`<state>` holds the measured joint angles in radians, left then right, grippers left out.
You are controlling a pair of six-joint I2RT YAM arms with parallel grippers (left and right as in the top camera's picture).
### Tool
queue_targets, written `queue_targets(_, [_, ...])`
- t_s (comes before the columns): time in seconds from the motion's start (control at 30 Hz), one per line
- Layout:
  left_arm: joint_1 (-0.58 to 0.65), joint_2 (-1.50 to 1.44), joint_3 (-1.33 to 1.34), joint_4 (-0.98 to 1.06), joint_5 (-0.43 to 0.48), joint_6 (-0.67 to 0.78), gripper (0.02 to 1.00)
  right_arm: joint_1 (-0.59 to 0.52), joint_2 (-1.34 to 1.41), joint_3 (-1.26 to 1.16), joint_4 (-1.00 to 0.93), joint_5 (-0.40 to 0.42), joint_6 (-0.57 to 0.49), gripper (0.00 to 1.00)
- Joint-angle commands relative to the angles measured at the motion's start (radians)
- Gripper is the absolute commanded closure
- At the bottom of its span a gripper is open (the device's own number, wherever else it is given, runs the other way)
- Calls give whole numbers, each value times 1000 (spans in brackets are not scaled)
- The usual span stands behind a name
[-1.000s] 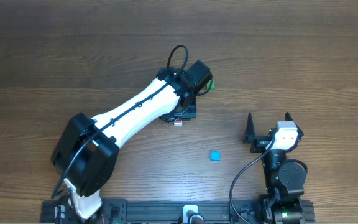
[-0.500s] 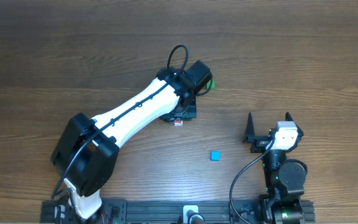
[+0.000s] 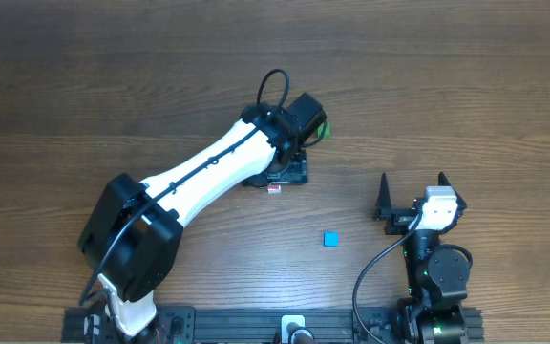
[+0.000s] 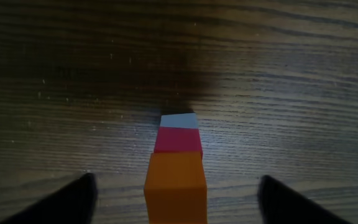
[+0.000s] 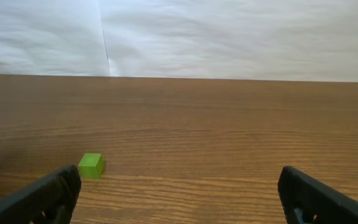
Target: Stack Cubes
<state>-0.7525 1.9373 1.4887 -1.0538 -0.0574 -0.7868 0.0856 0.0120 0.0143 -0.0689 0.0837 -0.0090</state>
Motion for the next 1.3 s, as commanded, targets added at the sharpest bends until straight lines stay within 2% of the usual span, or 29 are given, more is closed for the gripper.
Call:
queue_targets(0.03, [-2, -43, 14, 12, -23, -6, 20, -6, -6, -9, 2, -8, -7, 9])
queue_targets(0.23, [-2, -216, 14, 1, -58, 48, 18, -6, -6, -9, 2, -8, -7, 7])
queue_targets(0.43, [11, -488, 11, -134, -286, 50, 18, -6, -6, -9, 2, -8, -7, 7])
queue_targets(0.57, [114, -657, -92, -93, -291, 77, 18, -6, -6, -9, 2, -8, -7, 7])
queue_targets(0.67, [242, -815, -264, 72, -188, 245, 18, -6, -6, -9, 2, -8, -7, 9])
queue_targets(0.7, [309, -884, -349, 158, -118, 309, 18, -6, -6, -9, 2, -8, -7, 7])
queue_targets(0.83, [480, -1015, -504, 319, 40, 392, 18, -6, -6, -9, 2, -8, -7, 9])
queue_targets(0.9, [623, -1098, -589, 404, 172, 426, 18, -6, -6, -9, 2, -8, -7, 7])
queue_targets(0.97, [733, -1153, -646, 446, 252, 452, 18, -6, -6, -9, 2, -8, -7, 7])
queue_targets(1.03, [804, -1214, -718, 490, 278, 497, 20, -6, -6, -9, 2, -8, -7, 7])
queue_targets(1.1, [804, -1299, -832, 573, 273, 545, 18, -6, -6, -9, 2, -8, -7, 9])
queue_targets(1.3, [834, -1479, -1117, 808, 297, 546, 18, -6, -6, -9, 2, -8, -7, 9])
